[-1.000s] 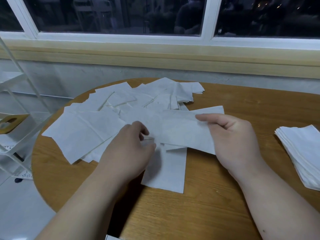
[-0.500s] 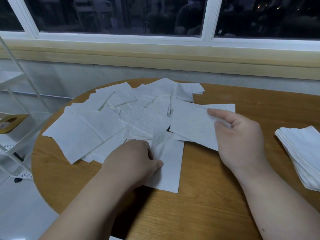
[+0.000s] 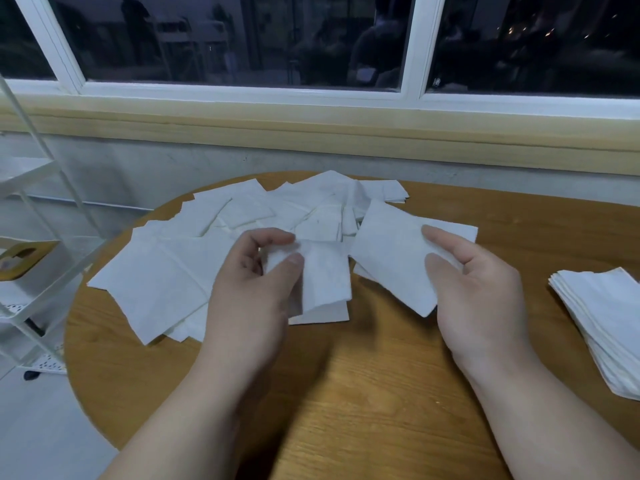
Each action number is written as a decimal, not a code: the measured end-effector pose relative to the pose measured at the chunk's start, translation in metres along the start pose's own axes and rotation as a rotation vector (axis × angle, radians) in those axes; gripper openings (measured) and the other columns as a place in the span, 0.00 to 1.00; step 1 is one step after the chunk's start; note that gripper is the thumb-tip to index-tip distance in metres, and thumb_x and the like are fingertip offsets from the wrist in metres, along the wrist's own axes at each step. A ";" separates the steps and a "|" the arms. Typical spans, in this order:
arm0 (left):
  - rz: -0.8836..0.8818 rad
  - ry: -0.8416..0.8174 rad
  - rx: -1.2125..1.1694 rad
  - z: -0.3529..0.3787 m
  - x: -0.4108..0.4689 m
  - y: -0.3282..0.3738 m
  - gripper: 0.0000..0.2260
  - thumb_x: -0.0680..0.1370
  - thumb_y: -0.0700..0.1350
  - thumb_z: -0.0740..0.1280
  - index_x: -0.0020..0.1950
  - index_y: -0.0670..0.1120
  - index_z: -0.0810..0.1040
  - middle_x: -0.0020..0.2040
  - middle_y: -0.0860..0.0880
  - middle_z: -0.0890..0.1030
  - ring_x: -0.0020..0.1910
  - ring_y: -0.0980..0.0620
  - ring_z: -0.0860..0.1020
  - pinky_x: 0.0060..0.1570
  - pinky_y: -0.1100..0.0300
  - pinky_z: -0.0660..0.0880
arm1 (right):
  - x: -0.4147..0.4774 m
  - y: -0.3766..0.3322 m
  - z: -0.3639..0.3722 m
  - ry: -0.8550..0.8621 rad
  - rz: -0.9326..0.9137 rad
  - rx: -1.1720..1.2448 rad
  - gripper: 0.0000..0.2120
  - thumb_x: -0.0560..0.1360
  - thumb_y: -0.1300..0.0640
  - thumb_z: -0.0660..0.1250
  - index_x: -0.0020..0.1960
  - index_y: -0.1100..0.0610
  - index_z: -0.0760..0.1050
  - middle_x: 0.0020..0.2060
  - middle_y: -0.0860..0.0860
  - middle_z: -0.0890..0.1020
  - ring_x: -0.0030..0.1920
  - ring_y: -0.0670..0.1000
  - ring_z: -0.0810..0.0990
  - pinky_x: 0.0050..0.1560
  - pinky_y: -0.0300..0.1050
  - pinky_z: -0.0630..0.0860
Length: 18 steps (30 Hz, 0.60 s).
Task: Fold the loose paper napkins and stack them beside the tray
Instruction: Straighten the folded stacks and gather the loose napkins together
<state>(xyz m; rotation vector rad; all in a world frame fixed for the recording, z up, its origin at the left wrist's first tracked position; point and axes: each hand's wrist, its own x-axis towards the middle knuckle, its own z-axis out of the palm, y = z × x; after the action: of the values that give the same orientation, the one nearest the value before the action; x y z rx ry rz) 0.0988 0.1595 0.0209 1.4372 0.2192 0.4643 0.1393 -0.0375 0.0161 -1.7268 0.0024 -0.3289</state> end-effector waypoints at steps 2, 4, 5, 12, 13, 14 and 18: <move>-0.014 0.004 -0.082 0.009 -0.005 -0.004 0.11 0.70 0.46 0.70 0.50 0.58 0.84 0.51 0.49 0.85 0.52 0.39 0.82 0.50 0.43 0.75 | -0.008 -0.002 0.007 -0.132 0.035 0.214 0.16 0.78 0.62 0.69 0.62 0.48 0.80 0.50 0.40 0.86 0.51 0.40 0.84 0.56 0.40 0.80; -0.009 -0.008 -0.112 0.018 -0.010 -0.006 0.13 0.70 0.45 0.70 0.52 0.58 0.85 0.54 0.49 0.85 0.57 0.40 0.82 0.57 0.45 0.76 | -0.014 0.002 0.012 -0.284 0.049 0.389 0.19 0.74 0.55 0.74 0.64 0.51 0.78 0.55 0.48 0.86 0.58 0.48 0.84 0.58 0.43 0.80; 0.004 -0.020 -0.123 0.022 -0.012 -0.006 0.14 0.71 0.45 0.70 0.53 0.58 0.84 0.55 0.50 0.85 0.58 0.42 0.82 0.61 0.44 0.76 | -0.015 0.005 0.014 -0.345 0.048 0.448 0.25 0.71 0.48 0.76 0.66 0.53 0.77 0.57 0.49 0.85 0.59 0.50 0.83 0.58 0.43 0.80; 0.116 -0.095 0.044 0.036 -0.022 -0.004 0.22 0.69 0.45 0.71 0.60 0.62 0.79 0.61 0.61 0.81 0.62 0.62 0.78 0.66 0.53 0.74 | -0.019 -0.004 0.019 -0.563 -0.051 0.703 0.19 0.78 0.49 0.67 0.66 0.55 0.79 0.63 0.57 0.82 0.64 0.57 0.80 0.62 0.47 0.78; 0.115 -0.124 0.129 0.037 -0.023 -0.004 0.24 0.69 0.47 0.70 0.63 0.63 0.76 0.63 0.63 0.80 0.64 0.64 0.76 0.67 0.54 0.74 | -0.021 -0.006 0.019 -0.545 -0.050 0.690 0.17 0.78 0.53 0.66 0.65 0.55 0.80 0.61 0.56 0.83 0.62 0.55 0.82 0.59 0.44 0.79; 0.113 -0.155 0.219 0.039 -0.025 -0.004 0.27 0.69 0.49 0.70 0.67 0.64 0.73 0.65 0.64 0.78 0.65 0.66 0.74 0.68 0.56 0.73 | -0.021 -0.006 0.020 -0.502 -0.046 0.647 0.16 0.78 0.57 0.66 0.65 0.55 0.79 0.59 0.55 0.84 0.60 0.55 0.83 0.57 0.43 0.79; 0.110 -0.171 0.350 0.040 -0.028 -0.003 0.29 0.73 0.50 0.71 0.73 0.64 0.68 0.62 0.65 0.75 0.54 0.70 0.74 0.53 0.74 0.72 | -0.015 -0.003 0.016 -0.180 -0.002 0.367 0.18 0.80 0.66 0.65 0.60 0.45 0.80 0.50 0.45 0.87 0.52 0.49 0.86 0.53 0.45 0.81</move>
<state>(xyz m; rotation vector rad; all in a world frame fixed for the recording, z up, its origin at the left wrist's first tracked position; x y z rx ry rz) 0.0907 0.1109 0.0192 1.8295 0.0857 0.4027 0.1276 -0.0187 0.0131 -1.3865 -0.1801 -0.1619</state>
